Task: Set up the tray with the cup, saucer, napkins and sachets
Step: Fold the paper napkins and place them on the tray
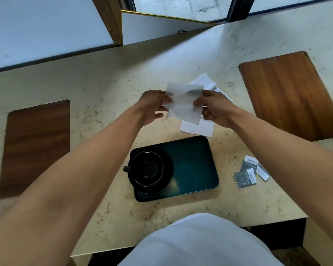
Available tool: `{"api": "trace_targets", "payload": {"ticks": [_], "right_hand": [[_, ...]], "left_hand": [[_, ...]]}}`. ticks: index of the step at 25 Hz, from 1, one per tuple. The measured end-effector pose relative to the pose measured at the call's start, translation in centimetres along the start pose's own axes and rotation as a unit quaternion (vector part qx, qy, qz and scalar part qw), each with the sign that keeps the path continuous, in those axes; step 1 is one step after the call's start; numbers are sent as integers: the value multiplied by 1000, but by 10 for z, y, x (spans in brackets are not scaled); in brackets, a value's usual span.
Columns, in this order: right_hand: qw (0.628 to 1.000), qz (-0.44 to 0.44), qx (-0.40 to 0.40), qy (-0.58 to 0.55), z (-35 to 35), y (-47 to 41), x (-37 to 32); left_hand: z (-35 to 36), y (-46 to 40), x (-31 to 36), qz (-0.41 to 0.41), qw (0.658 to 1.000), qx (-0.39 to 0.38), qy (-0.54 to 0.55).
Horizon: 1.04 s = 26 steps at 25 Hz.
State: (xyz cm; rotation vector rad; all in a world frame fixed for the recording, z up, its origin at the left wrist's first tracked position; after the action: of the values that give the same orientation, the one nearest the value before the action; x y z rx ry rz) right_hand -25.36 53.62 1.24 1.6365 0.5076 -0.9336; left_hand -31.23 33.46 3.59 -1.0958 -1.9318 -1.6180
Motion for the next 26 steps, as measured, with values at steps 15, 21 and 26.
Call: {"api": "trace_targets", "payload": {"ticks": [15, 21, 26], "right_hand": [[971, -234, 48, -20, -1, 90, -56], [971, -212, 110, -2, -17, 94, -46], [965, -227, 127, 40, -22, 98, -36]], "left_hand": [[-46, 73, 10, 167, 984, 14, 58], [-47, 83, 2, 208, 977, 3, 34], [-48, 84, -3, 223, 975, 16, -4]]}}
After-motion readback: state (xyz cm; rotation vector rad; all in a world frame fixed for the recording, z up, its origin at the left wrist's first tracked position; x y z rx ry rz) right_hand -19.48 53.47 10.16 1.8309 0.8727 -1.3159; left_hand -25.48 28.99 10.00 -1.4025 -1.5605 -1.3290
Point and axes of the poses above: each hand's wrist, its own y-axis away from the middle knuckle, its own z-axis out of the palm, x = y × z, the point moved 6 cm from there along -y, towards the middle knuckle, and after that the axes turned 15 degrees about x, right-handed, at the moved point
